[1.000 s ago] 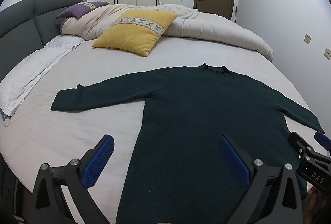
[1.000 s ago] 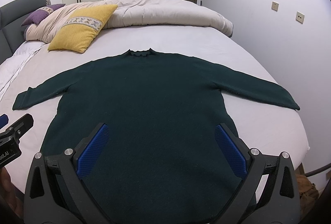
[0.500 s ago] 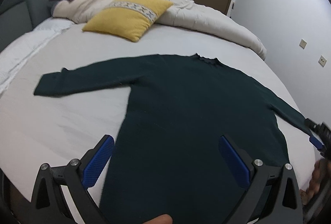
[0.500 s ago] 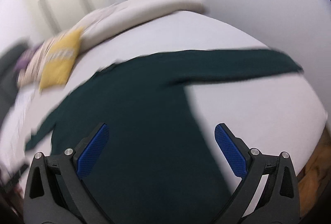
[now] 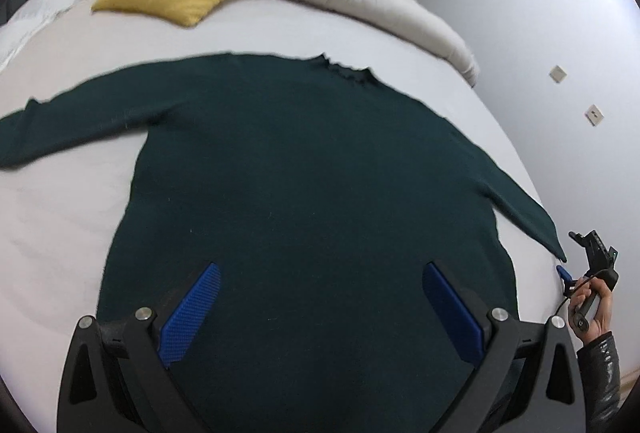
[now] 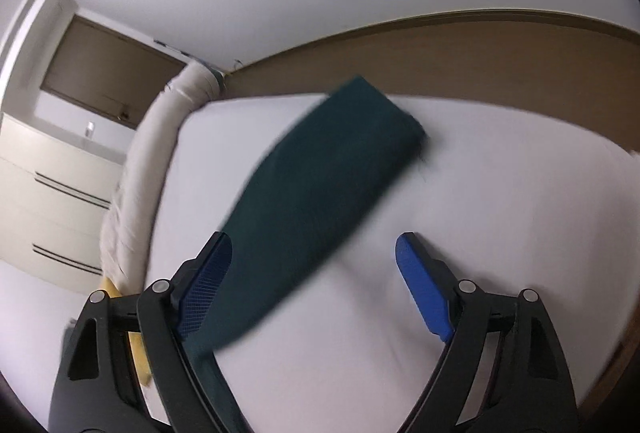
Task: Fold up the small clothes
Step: 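Grasp the sweater sleeve cuff with the right gripper, then fold the held sleeve across the sweater body with the right gripper, release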
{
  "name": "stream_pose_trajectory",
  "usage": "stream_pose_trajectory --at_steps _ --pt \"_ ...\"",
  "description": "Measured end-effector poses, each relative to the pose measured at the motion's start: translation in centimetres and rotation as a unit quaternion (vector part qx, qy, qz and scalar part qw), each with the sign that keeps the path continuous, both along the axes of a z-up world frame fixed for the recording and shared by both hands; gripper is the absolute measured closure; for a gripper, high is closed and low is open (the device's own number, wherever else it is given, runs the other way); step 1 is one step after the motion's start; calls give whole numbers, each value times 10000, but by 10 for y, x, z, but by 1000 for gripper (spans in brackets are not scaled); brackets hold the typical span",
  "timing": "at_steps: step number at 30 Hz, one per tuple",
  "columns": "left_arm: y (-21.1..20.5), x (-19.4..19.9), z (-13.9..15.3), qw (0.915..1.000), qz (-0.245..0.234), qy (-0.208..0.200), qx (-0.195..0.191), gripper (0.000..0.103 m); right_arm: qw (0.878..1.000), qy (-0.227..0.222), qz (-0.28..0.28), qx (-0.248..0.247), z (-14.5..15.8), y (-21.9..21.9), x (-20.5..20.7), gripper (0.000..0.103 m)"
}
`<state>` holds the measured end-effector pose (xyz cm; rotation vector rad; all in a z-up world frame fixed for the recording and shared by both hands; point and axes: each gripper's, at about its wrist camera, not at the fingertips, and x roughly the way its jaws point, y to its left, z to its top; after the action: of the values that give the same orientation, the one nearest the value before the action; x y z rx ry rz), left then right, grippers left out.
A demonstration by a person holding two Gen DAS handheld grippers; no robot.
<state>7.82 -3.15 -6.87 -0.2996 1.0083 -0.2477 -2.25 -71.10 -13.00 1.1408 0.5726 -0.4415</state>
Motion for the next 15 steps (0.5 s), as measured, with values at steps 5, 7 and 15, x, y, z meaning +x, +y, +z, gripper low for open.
stream_pose_trajectory --at_steps 5,7,15 --pt "9 13 -18 9985 76 224 -487 0 10000 46 -14 10 -5 -36 34 73" --pt "17 16 -24 9967 87 320 -743 1 9996 279 -85 15 -6 -56 40 92" --pt "38 31 -27 9901 135 195 -1383 10 9792 -56 1501 -1366 79 66 105 96"
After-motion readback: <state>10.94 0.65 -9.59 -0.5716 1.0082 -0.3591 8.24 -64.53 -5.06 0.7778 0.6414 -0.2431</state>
